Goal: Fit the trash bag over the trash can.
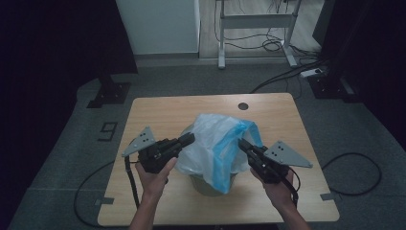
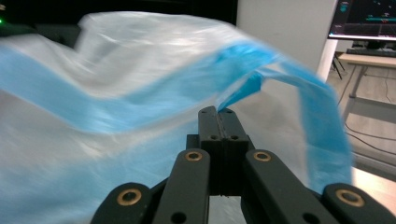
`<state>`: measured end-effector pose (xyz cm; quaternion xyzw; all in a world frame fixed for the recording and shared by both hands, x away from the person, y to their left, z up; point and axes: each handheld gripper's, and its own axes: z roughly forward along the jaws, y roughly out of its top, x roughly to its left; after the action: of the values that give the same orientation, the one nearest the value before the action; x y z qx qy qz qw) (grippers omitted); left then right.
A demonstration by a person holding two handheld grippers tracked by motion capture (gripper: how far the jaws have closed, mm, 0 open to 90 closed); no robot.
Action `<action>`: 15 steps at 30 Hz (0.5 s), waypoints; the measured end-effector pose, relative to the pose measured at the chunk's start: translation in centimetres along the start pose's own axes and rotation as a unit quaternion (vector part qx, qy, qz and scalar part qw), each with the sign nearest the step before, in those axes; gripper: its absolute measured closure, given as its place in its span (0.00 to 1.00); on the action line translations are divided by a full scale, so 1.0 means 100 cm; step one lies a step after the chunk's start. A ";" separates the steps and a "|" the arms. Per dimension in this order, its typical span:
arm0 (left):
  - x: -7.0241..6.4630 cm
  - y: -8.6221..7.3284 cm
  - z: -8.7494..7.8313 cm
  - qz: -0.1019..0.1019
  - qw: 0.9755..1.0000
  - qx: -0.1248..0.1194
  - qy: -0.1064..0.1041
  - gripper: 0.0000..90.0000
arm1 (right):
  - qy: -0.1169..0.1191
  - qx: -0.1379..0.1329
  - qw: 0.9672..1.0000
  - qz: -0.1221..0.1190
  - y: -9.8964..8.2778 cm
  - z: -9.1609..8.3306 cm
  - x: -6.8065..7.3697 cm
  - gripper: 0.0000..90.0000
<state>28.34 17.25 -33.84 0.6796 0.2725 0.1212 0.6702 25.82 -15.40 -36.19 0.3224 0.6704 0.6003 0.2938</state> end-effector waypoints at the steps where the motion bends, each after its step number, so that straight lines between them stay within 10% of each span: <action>1: 0.002 -0.001 -0.003 -0.004 1.000 -0.009 0.004 1.00 | -0.002 0.001 1.000 0.001 -0.001 0.000 -0.001 0.99; 15: 0.022 -0.002 -0.014 -0.015 0.997 -0.057 0.056 1.00 | -0.062 0.017 0.998 0.009 0.003 0.006 -0.033 0.99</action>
<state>29.36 19.54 -34.36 0.6284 0.3127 0.1638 0.6932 28.34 -17.64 -35.97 0.3703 0.6581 0.5701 0.3237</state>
